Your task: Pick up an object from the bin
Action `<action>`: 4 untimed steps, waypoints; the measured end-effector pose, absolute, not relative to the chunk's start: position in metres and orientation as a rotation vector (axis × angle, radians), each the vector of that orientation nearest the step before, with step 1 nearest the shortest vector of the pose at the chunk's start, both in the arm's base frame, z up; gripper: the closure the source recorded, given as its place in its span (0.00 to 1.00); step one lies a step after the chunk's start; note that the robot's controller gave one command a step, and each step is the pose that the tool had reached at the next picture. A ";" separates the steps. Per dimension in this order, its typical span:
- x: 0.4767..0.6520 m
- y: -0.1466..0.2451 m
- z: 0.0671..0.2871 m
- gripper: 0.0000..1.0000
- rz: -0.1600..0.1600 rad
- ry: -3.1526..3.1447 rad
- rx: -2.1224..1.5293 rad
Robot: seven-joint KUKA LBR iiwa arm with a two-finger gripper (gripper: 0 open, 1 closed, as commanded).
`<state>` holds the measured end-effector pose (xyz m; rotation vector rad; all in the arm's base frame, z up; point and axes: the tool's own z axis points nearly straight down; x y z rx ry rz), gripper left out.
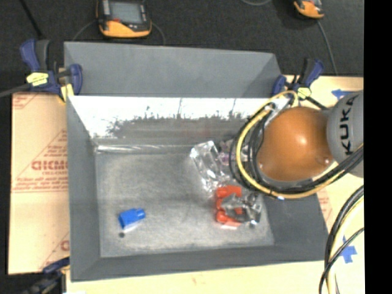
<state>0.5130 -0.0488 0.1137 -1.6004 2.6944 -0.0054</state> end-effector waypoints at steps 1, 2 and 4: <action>0.512 -0.049 0.111 0.00 0.001 2.699 -1.599; 0.554 -0.063 0.070 0.00 0.002 2.796 -1.423; 0.545 -0.055 0.162 1.00 -0.009 2.823 -1.355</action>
Offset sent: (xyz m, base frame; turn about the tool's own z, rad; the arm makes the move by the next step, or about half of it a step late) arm 0.0000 0.0000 0.0000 0.0000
